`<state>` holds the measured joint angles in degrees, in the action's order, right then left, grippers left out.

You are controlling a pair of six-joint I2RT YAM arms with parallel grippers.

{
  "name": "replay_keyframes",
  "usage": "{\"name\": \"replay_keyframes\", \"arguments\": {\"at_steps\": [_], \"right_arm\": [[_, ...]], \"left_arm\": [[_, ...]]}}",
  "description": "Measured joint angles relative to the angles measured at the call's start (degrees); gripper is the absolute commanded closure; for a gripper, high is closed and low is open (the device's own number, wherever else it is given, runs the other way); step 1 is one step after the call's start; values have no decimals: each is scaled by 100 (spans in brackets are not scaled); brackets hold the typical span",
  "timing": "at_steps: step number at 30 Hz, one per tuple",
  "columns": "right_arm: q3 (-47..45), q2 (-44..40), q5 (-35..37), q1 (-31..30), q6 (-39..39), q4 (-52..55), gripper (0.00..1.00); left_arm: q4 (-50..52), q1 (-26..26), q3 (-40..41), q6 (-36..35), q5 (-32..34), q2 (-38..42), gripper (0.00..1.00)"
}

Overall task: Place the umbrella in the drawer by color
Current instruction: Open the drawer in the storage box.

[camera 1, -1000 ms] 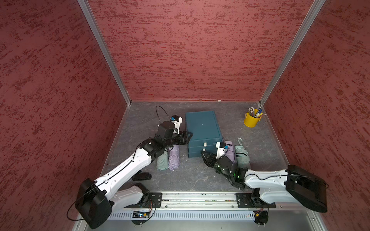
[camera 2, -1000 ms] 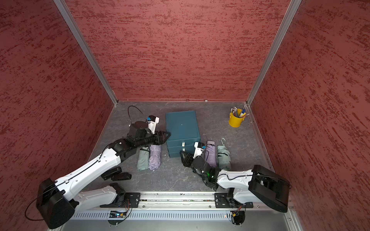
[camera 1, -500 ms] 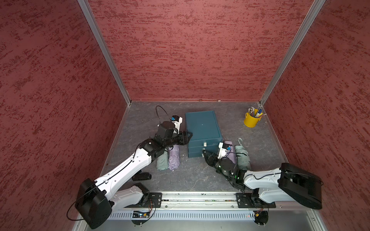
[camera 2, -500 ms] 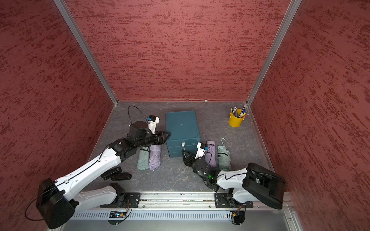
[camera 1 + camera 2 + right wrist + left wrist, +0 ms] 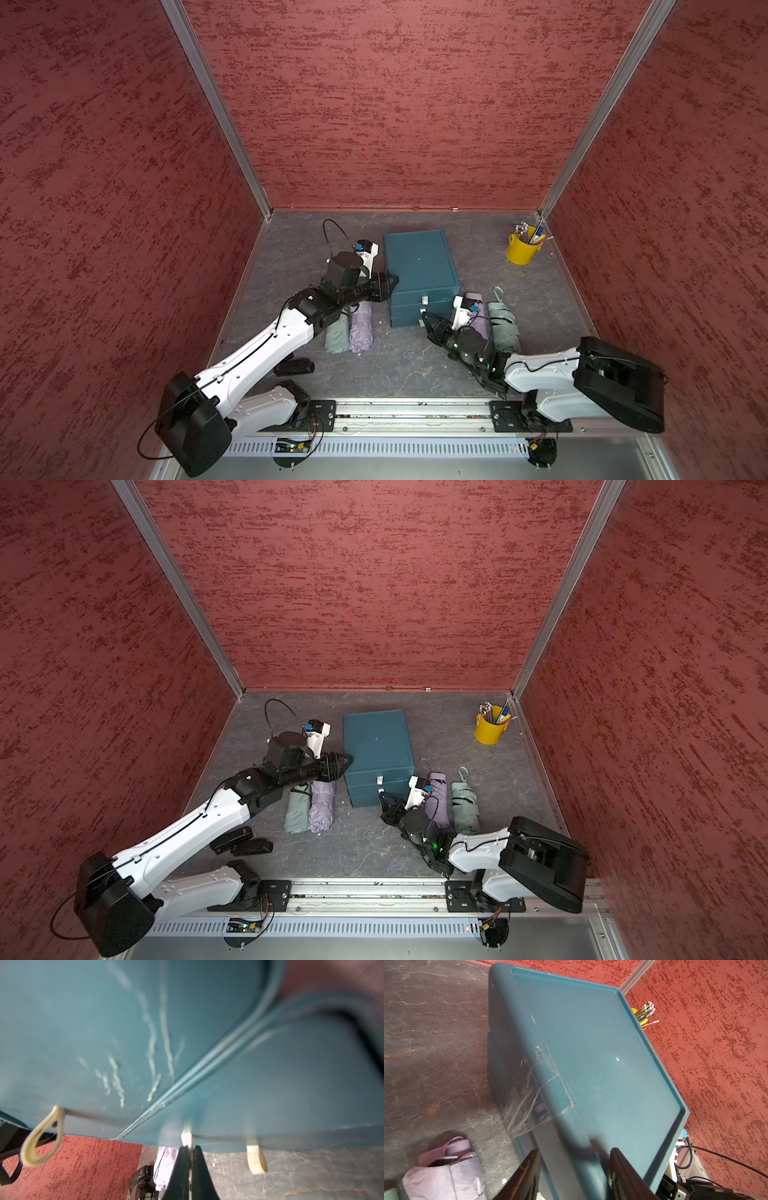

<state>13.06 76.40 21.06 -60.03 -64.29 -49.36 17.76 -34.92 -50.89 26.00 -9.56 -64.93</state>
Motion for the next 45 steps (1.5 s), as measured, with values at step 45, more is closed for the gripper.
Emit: {"name": "replay_keyframes", "arguments": {"at_steps": [45], "right_arm": [[1792,-1276,2463,-4024,-1370,6909,100]], "left_arm": [[-337,-195,-186,831,824,-459,48]]}}
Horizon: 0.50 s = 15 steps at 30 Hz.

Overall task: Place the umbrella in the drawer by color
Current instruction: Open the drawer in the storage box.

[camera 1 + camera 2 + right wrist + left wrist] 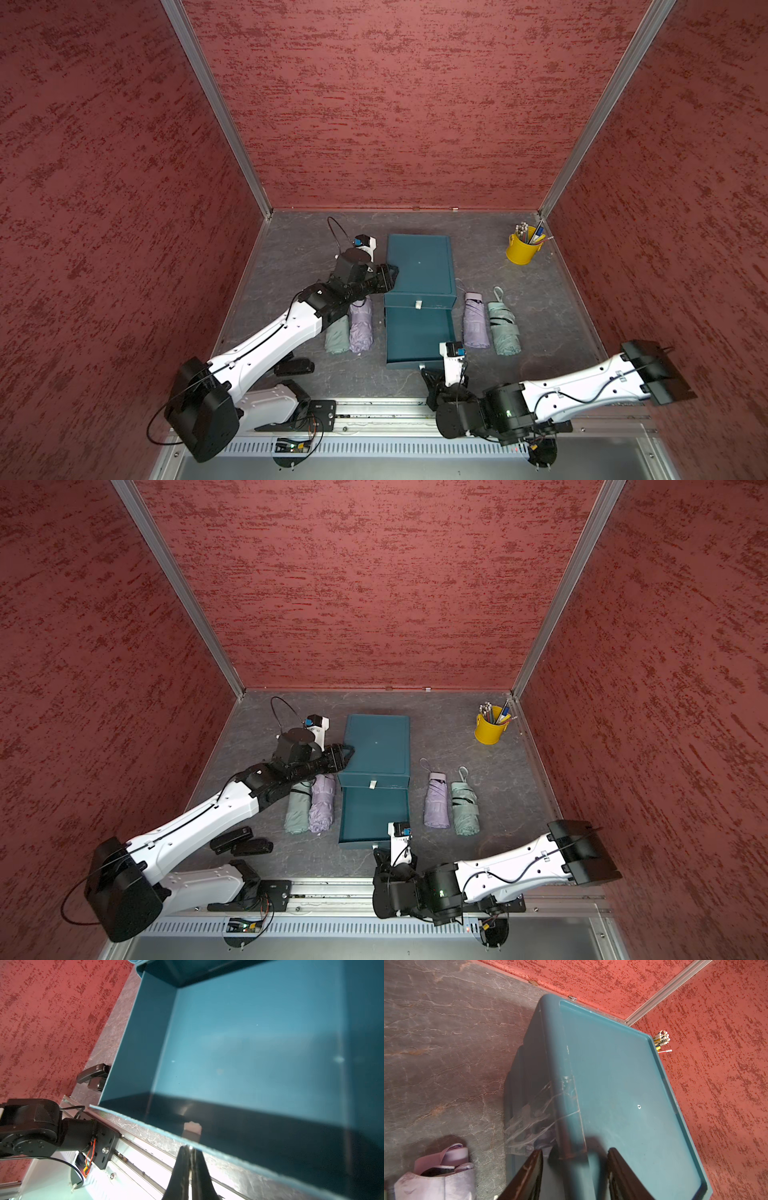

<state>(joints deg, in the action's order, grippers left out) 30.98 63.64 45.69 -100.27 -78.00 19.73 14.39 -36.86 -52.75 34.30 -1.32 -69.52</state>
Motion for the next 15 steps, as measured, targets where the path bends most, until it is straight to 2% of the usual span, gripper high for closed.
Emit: {"name": "replay_keyframes", "arguments": {"at_steps": [10,11,13,15], "right_arm": [[337,227,146,-219,-219,516,100],[337,232,146,-219,-219,529,95],[337,232,146,-219,-258,535,78],[337,232,142,-225,-225,551,69]], "left_arm": [[-149,-129,0,339,302,-101,49],[-153,-138,0,361,319,-101,49],[-157,-153,0,398,343,-103,49],[-162,-168,0,446,363,-105,49]]}}
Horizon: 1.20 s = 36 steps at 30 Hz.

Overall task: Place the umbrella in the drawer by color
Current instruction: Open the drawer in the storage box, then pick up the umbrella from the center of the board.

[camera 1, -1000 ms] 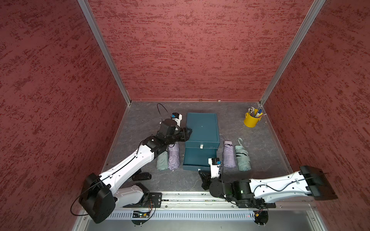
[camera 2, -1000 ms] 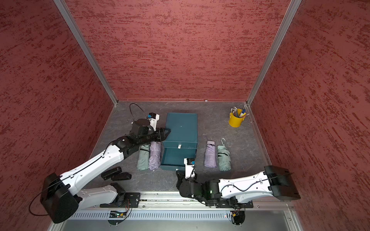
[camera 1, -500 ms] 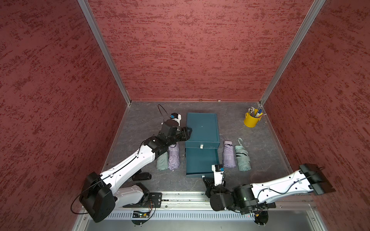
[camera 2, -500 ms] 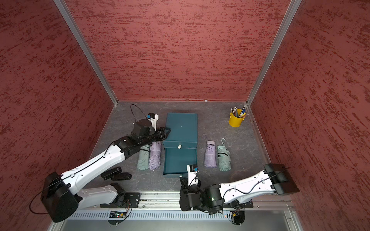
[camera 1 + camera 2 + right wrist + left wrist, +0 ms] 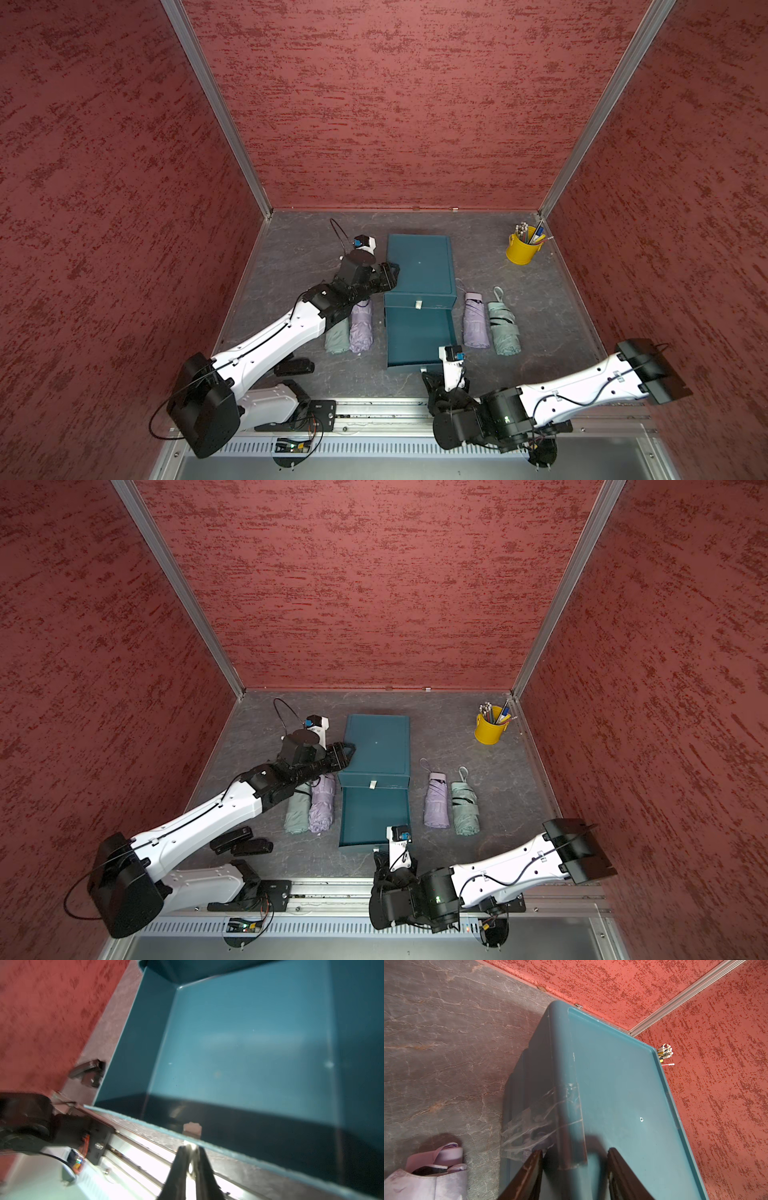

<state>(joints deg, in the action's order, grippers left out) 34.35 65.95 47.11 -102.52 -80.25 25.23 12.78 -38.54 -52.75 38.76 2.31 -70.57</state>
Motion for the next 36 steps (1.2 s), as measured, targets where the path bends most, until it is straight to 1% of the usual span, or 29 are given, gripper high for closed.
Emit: {"name": "replay_keyframes", "arguments": {"at_steps": [4,7,11,13,16,21,23,25,26,28,30,32,33,34,36], "right_arm": [[59,85,-42,-7,125,92,59],[278,249,-59,-7,214,210,52],[516,295,-74,-11,315,369,47],[669,295,-79,-31,341,629,46],[1082,286,-42,-177,334,1333,46],[2260,127,118,-459,127,3161,43],[2796,70,236,-481,-146,4035,40],[3359,33,361,-409,-649,4994,36],[3582,-4,374,-260,-861,5324,34],[3735,-166,273,367,-992,5702,34],[3550,-450,103,1414,-868,5906,32],[2990,-898,-179,2684,-400,6037,31],[2710,-1106,-343,3206,-170,6004,31],[2387,-1331,-570,3823,179,5928,31],[1939,-1602,-1003,4756,765,5707,32]], "left_arm": [[-13,-42,0,68,79,-7,50],[-26,-70,2,155,140,-13,50],[-57,-79,20,238,177,-11,50],[-74,-81,31,275,186,-11,50],[-79,-81,31,299,192,-4,49],[-59,-101,31,295,216,7,47],[-52,-103,31,295,214,7,48],[-50,-105,31,295,212,7,48],[-52,-107,31,293,212,7,48],[-50,-114,31,295,212,11,48],[-39,-127,31,297,227,20,48],[4,-133,28,297,236,50,48],[33,-140,28,295,234,68,47],[85,-144,24,295,232,90,47],[225,-166,-13,289,227,131,47]]}}
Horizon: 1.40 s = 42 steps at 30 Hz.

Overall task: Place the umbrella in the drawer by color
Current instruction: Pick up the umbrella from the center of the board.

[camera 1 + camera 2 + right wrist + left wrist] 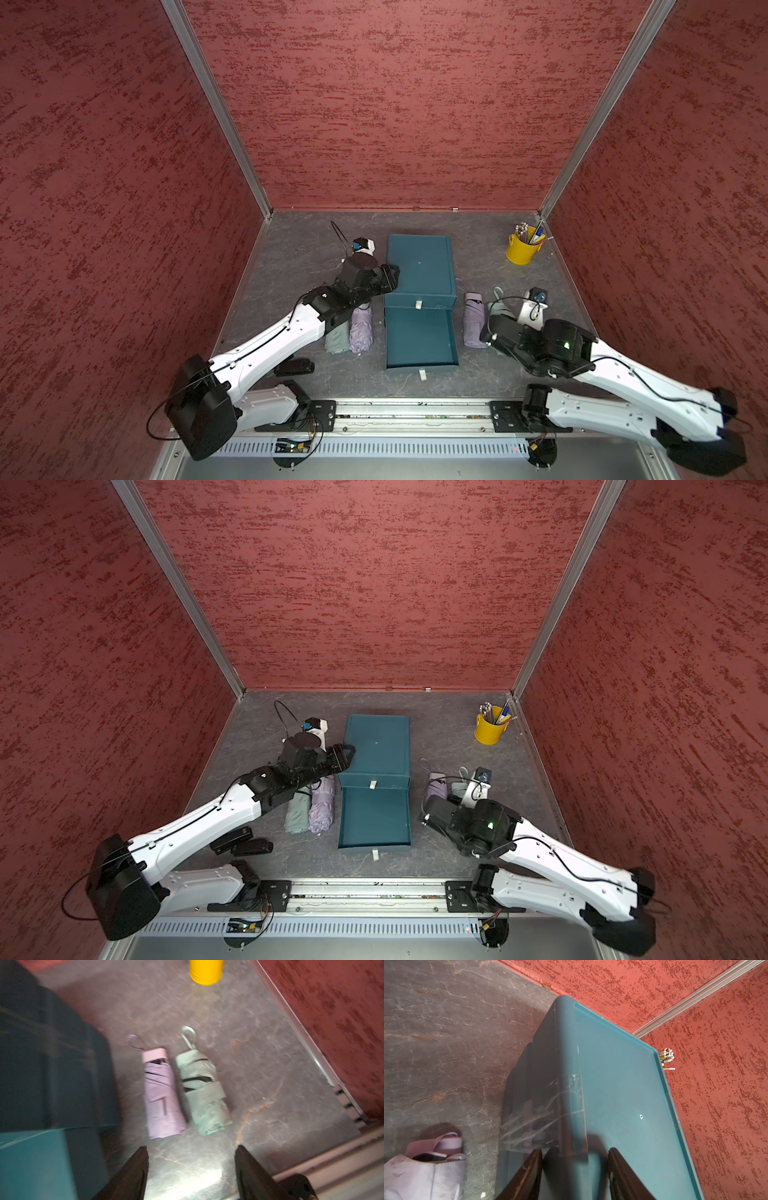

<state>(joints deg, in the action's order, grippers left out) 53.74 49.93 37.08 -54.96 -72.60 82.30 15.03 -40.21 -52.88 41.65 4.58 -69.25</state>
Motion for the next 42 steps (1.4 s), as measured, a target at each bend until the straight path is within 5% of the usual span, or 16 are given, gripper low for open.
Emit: {"name": "replay_keyframes", "arguments": {"at_steps": [8,19,23,31,42], "right_arm": [[-957,717,-1318,2068,1740,-1554,36],[-1744,997,-2179,3628,2747,-3228,28],[-1993,957,-2579,4188,3073,-3650,32],[-2111,1143,-3224,4334,3230,-4092,49],[-2269,546,-3705,3670,2743,-4105,41]], "left_arm": [[715,-15,-188,-55,-15,210,45],[1578,114,-188,-52,42,1139,45],[1720,232,-142,-52,42,1495,45],[1853,267,-31,-74,-57,1696,46],[1836,264,-15,-98,-216,1488,47]]}}
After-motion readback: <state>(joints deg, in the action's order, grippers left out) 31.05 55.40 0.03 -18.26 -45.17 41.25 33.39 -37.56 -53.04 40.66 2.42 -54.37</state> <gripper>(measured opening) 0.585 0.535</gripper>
